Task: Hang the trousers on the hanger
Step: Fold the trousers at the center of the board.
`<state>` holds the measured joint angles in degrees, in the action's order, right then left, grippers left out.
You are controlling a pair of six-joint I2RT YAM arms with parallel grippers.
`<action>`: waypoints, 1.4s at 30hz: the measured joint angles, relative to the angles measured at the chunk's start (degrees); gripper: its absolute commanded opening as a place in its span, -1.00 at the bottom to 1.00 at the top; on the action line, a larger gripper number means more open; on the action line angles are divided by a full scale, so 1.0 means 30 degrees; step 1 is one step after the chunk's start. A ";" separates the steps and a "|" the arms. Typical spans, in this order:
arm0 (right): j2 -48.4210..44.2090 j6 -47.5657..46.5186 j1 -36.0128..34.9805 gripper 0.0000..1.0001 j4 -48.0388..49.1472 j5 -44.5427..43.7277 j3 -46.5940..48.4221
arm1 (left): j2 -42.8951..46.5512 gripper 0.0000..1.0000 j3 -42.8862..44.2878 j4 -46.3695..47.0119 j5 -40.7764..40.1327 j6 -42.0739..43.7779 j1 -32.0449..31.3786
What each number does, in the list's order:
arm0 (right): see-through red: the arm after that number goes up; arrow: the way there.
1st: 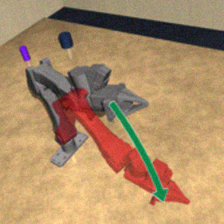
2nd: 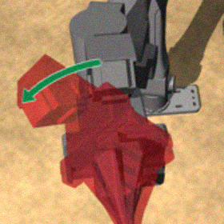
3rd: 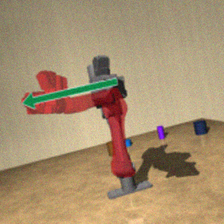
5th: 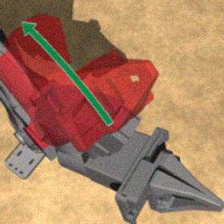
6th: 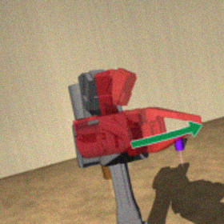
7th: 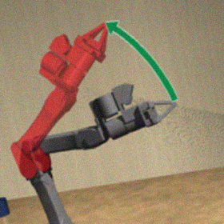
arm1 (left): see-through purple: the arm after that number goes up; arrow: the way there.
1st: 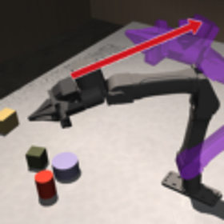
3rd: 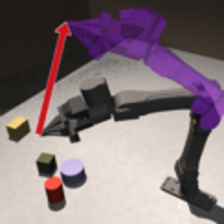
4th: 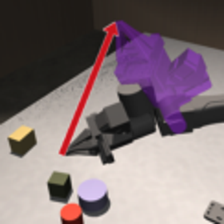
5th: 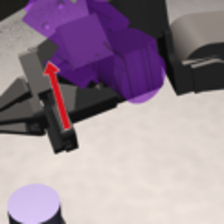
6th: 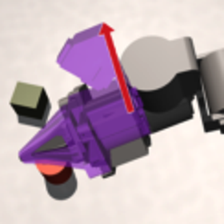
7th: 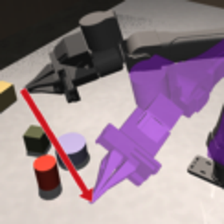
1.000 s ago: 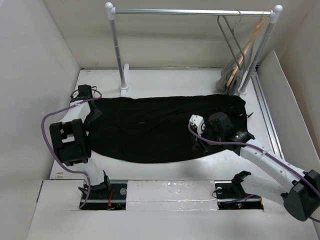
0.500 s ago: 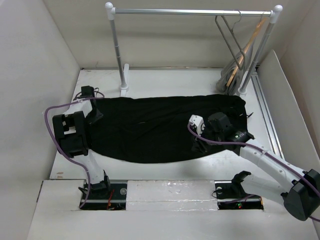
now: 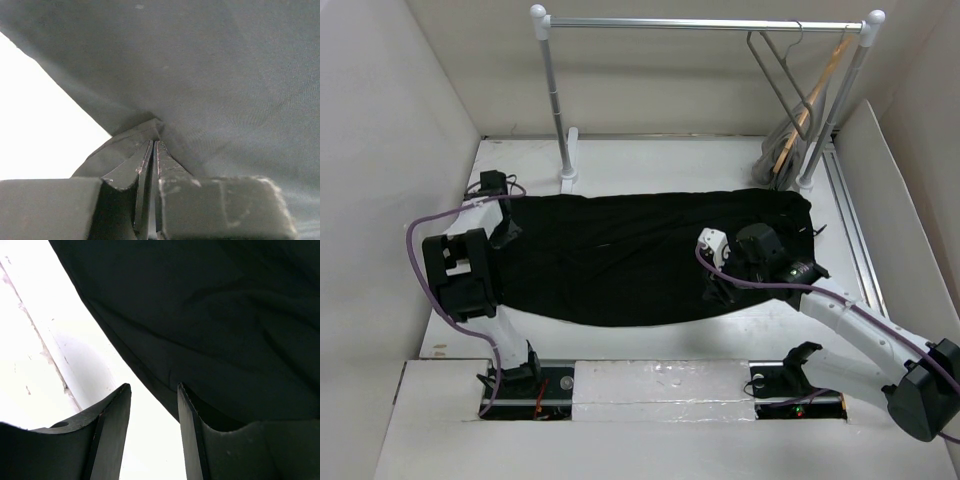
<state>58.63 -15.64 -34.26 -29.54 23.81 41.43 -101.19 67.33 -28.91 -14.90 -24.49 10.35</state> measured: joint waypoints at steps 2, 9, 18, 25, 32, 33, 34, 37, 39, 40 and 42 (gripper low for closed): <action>0.0000 -0.0007 -0.0007 -0.04 0.0007 0.0007 0.0007 | 0.0641 -1.00 -0.0007 -0.0401 -0.0510 -0.0248 0.0000; -0.0007 -0.0022 0.0000 -0.04 0.0087 0.0226 0.0029 | 0.4073 -1.00 -0.0415 -0.1698 -0.2390 -0.2018 0.2149; 0.0335 -0.0036 -0.0138 -0.01 0.0146 0.0415 0.0670 | 0.5610 -1.00 -0.2856 -0.2025 -0.1122 -0.2958 0.8990; 0.0379 0.0153 -0.0240 0.04 -0.0095 -0.0357 0.0801 | 0.6040 -1.00 -0.4357 -0.2127 0.0816 -0.2980 1.3522; -0.0313 0.1501 0.0605 -1.00 -0.1122 -0.3009 0.1202 | 0.9551 -1.00 -0.4116 -0.2863 0.1326 -0.4444 1.2531; -0.0648 0.1785 0.1224 -1.00 -0.1290 -0.3140 0.1209 | 1.0156 -1.00 -0.3920 -0.2812 0.1654 -0.4758 1.1890; -0.1020 0.2084 0.1960 -1.00 -0.1428 -0.3242 0.1217 | 1.0724 -1.00 -0.3694 -0.2645 0.2047 -0.5034 1.1300; -0.1843 0.2754 0.5115 -0.54 -0.2033 -0.3308 0.1494 | 1.2269 -1.00 -0.3133 -0.2106 0.3570 -0.5610 1.0010; -0.1902 0.3133 0.7249 -0.16 -0.2550 -0.3468 0.1800 | 1.3202 -1.00 -0.2871 -0.1872 0.4313 -0.5872 0.9479; -0.1778 0.3337 0.8182 -0.08 -0.2790 -0.3745 0.1931 | 1.3624 -1.00 -0.2820 -0.1763 0.4583 -0.5960 0.9085; -0.1311 0.3774 0.9792 0.03 -0.3198 -0.3985 0.2047 | 1.4389 -1.00 -0.2725 -0.1690 0.4983 -0.6113 0.8225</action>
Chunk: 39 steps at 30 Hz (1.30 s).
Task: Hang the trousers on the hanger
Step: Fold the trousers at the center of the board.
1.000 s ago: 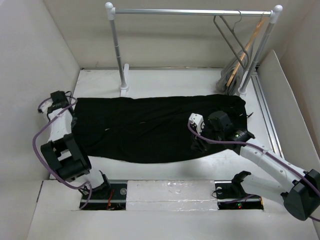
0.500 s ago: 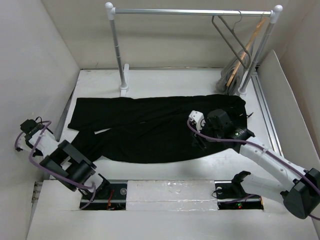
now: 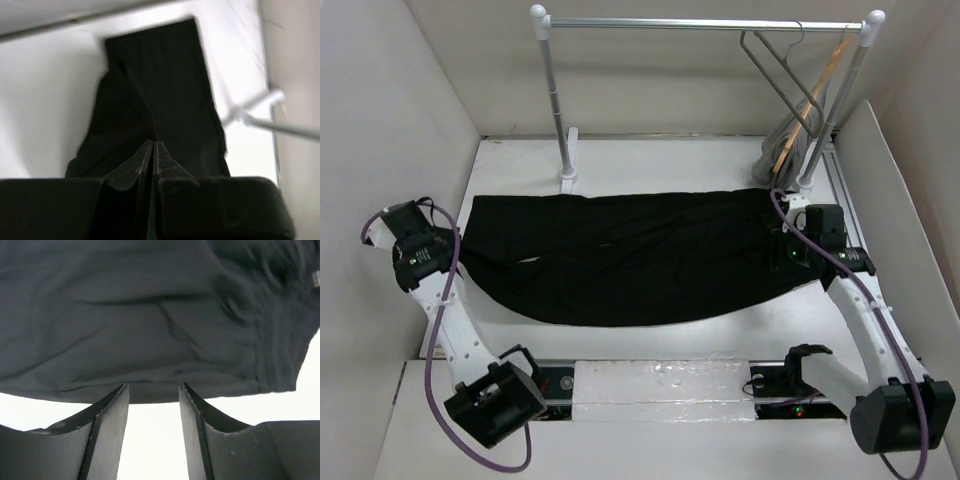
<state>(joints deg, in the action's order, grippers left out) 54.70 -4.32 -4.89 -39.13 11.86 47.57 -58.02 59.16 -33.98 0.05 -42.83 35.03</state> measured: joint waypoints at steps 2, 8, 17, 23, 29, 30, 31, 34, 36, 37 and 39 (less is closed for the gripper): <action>0.0729 0.0495 0.1384 0.03 -0.0364 0.0022 -0.0007 | 0.0415 -1.00 0.0299 -0.0058 0.0415 -0.0087 -0.1020; 0.3184 0.2142 0.6659 0.02 -0.0255 -0.0175 -0.0882 | 0.0401 -1.00 0.2885 -0.0029 0.1508 -0.0160 -0.2834; 0.5807 0.3738 1.0258 0.19 0.1268 -0.1188 -0.2200 | 0.0401 -1.00 0.6623 0.0386 0.1778 -0.0168 -0.3286; 0.7978 0.4532 1.0251 0.07 0.4801 0.0015 -0.2878 | 0.0729 -1.00 0.6353 0.0393 0.1581 -0.0160 -0.3308; 0.9537 0.4524 1.0236 -1.00 0.7242 0.1239 -0.2645 | 0.1246 -1.00 0.5748 -0.0313 0.0291 -0.0029 -0.3315; 0.9530 0.4466 1.0229 -1.00 0.7191 0.1268 -0.2616 | 0.1290 -1.00 0.5748 -0.0350 -0.0022 0.0007 -0.3315; 0.9413 0.4299 1.0222 -1.00 0.7023 0.1260 -0.2608 | 0.1311 -1.00 0.5756 -0.0379 -0.0415 0.0073 -0.3315; 0.7453 0.3497 1.0098 -1.00 0.4721 0.0874 -0.2484 | 0.1166 -1.00 0.6164 -0.0678 -0.1639 0.0306 -0.3315; 0.5180 0.3002 0.9500 -1.00 0.2368 0.0044 -0.1829 | 0.0896 -1.00 0.6645 -0.0809 -0.2375 0.0466 -0.3315; 0.3934 0.2776 0.8969 -1.00 0.1253 -0.0270 -0.1268 | 0.0729 -1.00 0.6885 -0.0816 -0.2725 0.0525 -0.3315; 0.2127 0.2193 0.7825 -1.00 -0.0466 -0.0940 0.0117 | 0.0284 -1.00 0.7286 -0.0918 -0.3337 0.0612 -0.3315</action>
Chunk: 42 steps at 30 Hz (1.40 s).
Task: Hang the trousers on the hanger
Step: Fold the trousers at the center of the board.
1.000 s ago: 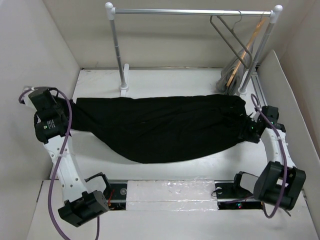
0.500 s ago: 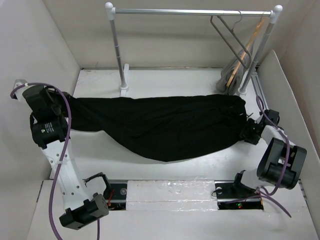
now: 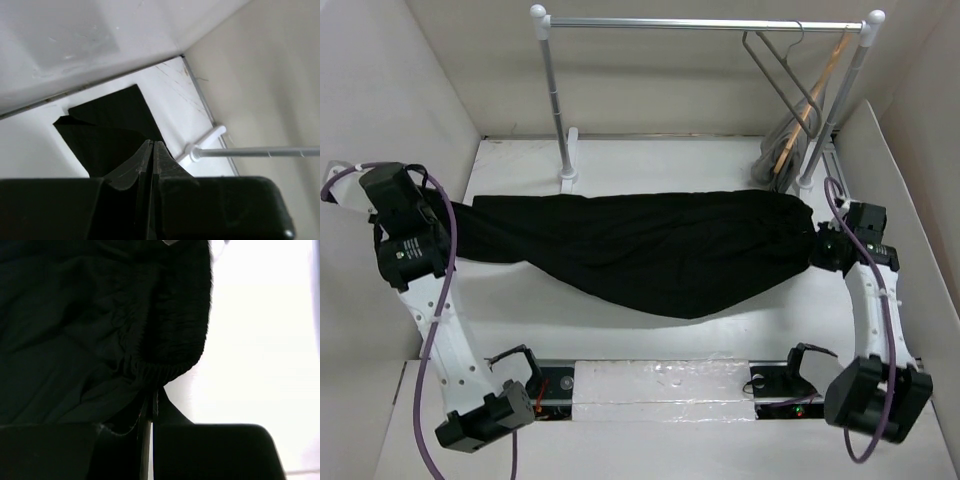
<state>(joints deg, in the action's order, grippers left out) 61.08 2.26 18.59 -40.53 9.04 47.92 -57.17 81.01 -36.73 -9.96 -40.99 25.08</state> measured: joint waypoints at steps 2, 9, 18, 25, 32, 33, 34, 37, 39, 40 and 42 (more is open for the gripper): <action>-0.1027 -0.0699 -0.1020 -1.00 -0.1661 -0.1035 0.1486 | -0.0576 -1.00 0.0211 -0.0131 -0.0525 0.0000 0.0000; -0.1603 -0.1807 -0.4430 -1.00 -0.7832 -0.4925 0.4481 | -0.2477 -1.00 0.0444 -0.1559 -0.2382 -0.0124 0.0000; -0.4488 -0.2688 -0.6215 -1.00 -1.0637 -0.5355 0.7919 | -0.4422 -1.00 0.3424 -0.2470 -0.4277 -0.0153 0.0000; -0.4364 -0.2856 -0.6229 -1.00 -1.2422 -0.2142 0.3417 | -0.7147 -1.00 0.5472 -0.2426 -0.5180 -0.0146 -0.0007; -0.3963 -0.3330 -0.6914 -1.00 -1.2444 0.0474 0.1916 | -1.0244 -1.00 0.6900 -0.2011 -0.5559 0.0000 -0.0066; -0.3563 -0.3337 -0.6994 -1.00 -1.2473 0.0707 0.1807 | -1.0834 -1.00 0.7227 -0.1967 -0.5588 0.0022 -0.0073; -0.3045 -0.3322 -0.7016 -1.00 -1.2415 0.0903 0.1800 | -1.1519 -1.00 0.7584 -0.1931 -0.5654 0.0044 -0.0080; -0.1683 -0.3286 -0.6834 -0.99 -1.2014 0.0918 0.1923 | -1.3733 -1.00 0.8845 -0.1916 -0.5785 0.0102 -0.0080; -0.0947 -0.3249 -0.6215 -0.99 -1.1395 0.0619 0.2178 | -1.5307 -1.00 0.9836 -0.2069 -0.5763 0.0146 -0.0095; -0.0641 -0.3264 -0.5763 -1.00 -1.0928 0.0459 0.2273 | -1.6028 -1.00 1.0244 -0.2084 -0.5748 0.0153 -0.0102; -0.0073 -0.3344 -0.4539 -1.00 -0.9908 0.0321 0.2295 | -1.7150 -1.00 1.0775 -0.2106 -0.5690 0.0168 -0.0138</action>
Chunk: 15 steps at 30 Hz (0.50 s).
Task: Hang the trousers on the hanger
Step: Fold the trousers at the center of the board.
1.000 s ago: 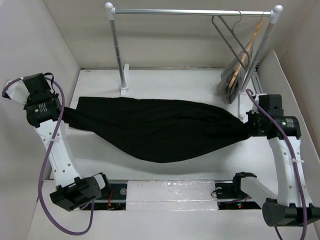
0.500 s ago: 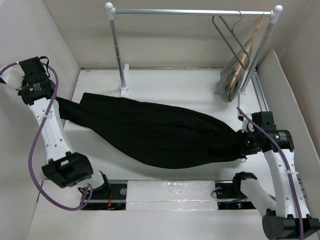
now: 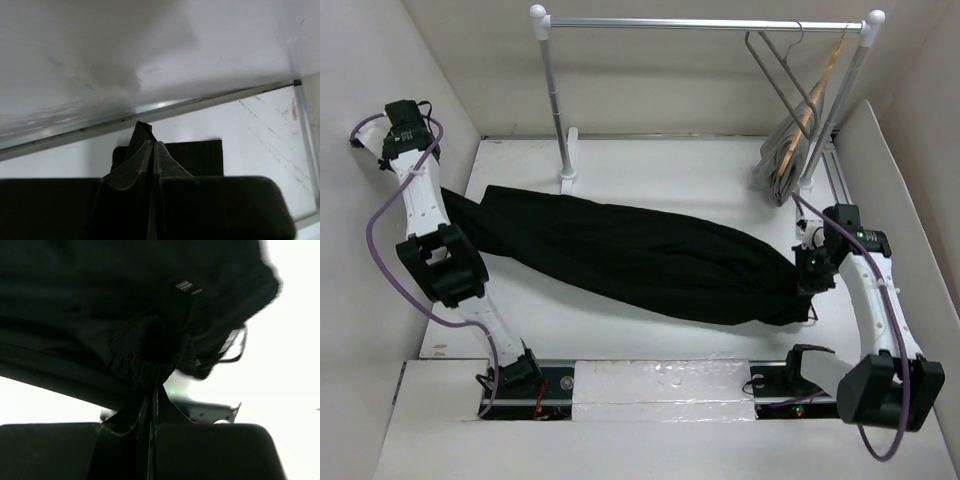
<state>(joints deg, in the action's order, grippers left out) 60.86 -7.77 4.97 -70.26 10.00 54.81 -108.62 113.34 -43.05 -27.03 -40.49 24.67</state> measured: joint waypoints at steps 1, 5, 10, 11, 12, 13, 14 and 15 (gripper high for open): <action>0.0364 0.0000 0.0743 -1.00 0.0517 -0.0007 0.0007 | -0.0430 -1.00 0.0153 -0.0051 -0.0007 0.0036 -0.0073; 0.2273 -0.0160 0.3490 -1.00 0.2681 0.0051 0.0087 | -0.1552 -1.00 0.0882 -0.0299 0.0007 0.0175 -0.0503; 0.4998 -0.0364 0.5304 -1.00 0.4269 0.0379 0.1574 | -0.2076 -1.00 0.2055 -0.0466 0.0000 0.0299 -0.1355; 0.5574 -0.0364 0.5508 -1.00 0.4612 0.0401 0.2018 | -0.2186 -1.00 0.2412 -0.0466 0.0000 0.0342 -0.1537; 0.6127 -0.0364 0.5646 -1.00 0.4998 0.0466 0.2433 | -0.2317 -1.00 0.2783 -0.0437 -0.0007 0.0386 -0.1756; 0.6681 -0.0357 0.5741 -1.00 0.5326 0.0517 0.2856 | -0.2499 -1.00 0.3155 -0.0415 -0.0022 0.0430 -0.1982; 0.7286 -0.0342 0.5792 -1.00 0.5646 0.0583 0.3264 | -0.2696 -1.00 0.3585 -0.0386 -0.0022 0.0495 -0.2135; 0.7934 -0.0342 0.5872 -1.00 0.5880 0.0714 0.3745 | -0.2965 -1.00 0.4044 -0.0306 -0.0007 0.0561 -0.2295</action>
<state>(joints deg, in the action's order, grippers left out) 84.66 -8.80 22.59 -52.62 12.14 66.04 -117.51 125.47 -43.97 -27.05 -38.81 17.78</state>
